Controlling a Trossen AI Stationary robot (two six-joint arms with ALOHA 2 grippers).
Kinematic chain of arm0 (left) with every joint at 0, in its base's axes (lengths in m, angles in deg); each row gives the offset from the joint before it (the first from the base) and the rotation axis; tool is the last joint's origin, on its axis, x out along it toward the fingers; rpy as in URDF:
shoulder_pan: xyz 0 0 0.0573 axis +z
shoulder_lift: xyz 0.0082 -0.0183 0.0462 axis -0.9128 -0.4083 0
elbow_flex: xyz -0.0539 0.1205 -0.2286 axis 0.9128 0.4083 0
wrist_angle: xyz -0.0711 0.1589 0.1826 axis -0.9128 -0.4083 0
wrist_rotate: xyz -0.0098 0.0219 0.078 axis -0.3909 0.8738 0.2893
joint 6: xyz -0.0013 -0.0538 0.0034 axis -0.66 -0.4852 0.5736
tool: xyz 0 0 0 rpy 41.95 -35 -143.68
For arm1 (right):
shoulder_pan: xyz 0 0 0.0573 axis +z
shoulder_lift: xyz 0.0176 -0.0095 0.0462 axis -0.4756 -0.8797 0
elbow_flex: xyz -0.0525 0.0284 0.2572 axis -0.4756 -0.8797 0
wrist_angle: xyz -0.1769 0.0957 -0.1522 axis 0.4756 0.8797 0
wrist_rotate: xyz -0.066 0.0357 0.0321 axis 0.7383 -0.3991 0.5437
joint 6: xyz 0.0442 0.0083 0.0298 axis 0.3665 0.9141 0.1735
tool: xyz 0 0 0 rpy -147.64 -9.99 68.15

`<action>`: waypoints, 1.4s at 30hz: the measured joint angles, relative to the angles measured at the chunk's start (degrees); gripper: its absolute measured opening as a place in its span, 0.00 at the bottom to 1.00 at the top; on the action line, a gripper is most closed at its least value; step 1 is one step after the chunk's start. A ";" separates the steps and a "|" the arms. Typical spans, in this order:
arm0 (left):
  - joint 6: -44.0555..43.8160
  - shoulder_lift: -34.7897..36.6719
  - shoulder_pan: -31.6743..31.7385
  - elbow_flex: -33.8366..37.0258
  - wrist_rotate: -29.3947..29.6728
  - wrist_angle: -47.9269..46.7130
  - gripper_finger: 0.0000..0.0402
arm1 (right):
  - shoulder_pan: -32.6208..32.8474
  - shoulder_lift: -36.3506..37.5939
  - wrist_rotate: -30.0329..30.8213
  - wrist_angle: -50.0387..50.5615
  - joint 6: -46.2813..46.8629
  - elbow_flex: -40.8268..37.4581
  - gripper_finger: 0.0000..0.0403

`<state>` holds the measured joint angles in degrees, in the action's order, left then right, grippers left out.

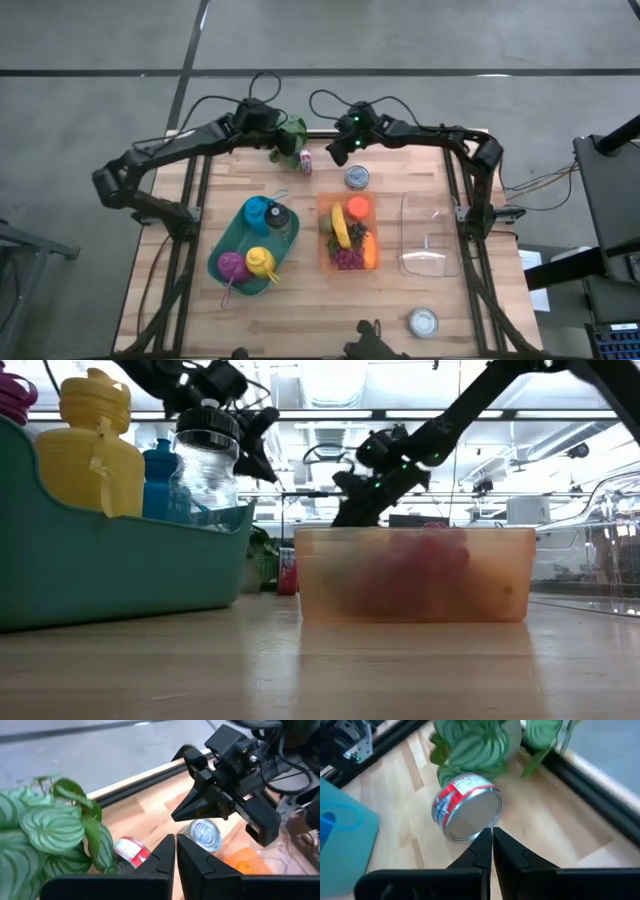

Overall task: Pick & Place Food Item
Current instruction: Put the red tuna can into the transparent bin

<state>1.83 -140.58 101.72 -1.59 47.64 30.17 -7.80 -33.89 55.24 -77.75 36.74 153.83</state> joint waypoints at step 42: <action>4.76 2.86 -0.04 0.00 -1.75 4.96 0.05 | -12.70 24.21 -5.69 -22.62 1.96 -30.89 0.03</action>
<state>6.59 -137.73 101.68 -1.59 45.90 35.13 -20.51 -9.68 49.55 -100.37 38.70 122.94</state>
